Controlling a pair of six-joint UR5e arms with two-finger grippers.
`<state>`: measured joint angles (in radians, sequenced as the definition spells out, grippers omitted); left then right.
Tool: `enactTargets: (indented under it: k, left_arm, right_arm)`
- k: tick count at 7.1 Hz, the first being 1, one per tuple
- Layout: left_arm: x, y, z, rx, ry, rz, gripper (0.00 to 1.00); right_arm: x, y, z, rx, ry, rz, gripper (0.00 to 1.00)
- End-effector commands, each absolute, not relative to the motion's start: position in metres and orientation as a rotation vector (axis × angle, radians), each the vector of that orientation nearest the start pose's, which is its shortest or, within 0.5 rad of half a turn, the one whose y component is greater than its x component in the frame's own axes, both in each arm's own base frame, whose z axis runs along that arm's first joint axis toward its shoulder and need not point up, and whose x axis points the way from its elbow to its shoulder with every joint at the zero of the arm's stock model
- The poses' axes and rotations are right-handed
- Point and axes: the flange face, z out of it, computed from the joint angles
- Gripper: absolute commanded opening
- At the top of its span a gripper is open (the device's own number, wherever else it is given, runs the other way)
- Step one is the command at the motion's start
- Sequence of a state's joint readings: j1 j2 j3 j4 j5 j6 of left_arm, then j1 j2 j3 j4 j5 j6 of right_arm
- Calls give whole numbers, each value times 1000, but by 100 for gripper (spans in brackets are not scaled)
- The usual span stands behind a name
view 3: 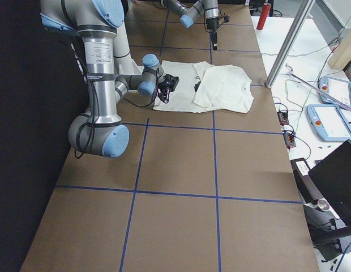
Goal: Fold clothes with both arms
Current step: 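Release the sleeve with the left gripper while both grippers move to the hem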
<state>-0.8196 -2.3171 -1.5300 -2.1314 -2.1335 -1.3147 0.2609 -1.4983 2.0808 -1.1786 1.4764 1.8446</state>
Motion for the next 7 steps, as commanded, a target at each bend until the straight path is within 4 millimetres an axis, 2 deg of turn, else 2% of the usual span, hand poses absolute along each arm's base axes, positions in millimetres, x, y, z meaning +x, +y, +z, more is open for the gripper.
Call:
enactTargets:
  k: [1, 2, 4, 6, 7]
  left_arm:
    - [413, -565, 155, 210, 1295, -124, 65]
    - [413, -565, 160, 209, 1291, -127, 65]
    - [413, -565, 166, 206, 1288, -129, 65]
    - [414, -564, 166, 204, 1288, -129, 65]
    - [414, -564, 166, 207, 1289, -128, 65]
  right_arm:
    - [-457, -216, 361, 48, -869, 594, 83]
    - [-462, -203, 359, 52, -867, 593, 82]
    - [-461, -193, 378, 48, -829, 589, 80]
    - [-465, -194, 387, 65, -812, 592, 77]
    - [-465, -194, 390, 65, -804, 591, 72]
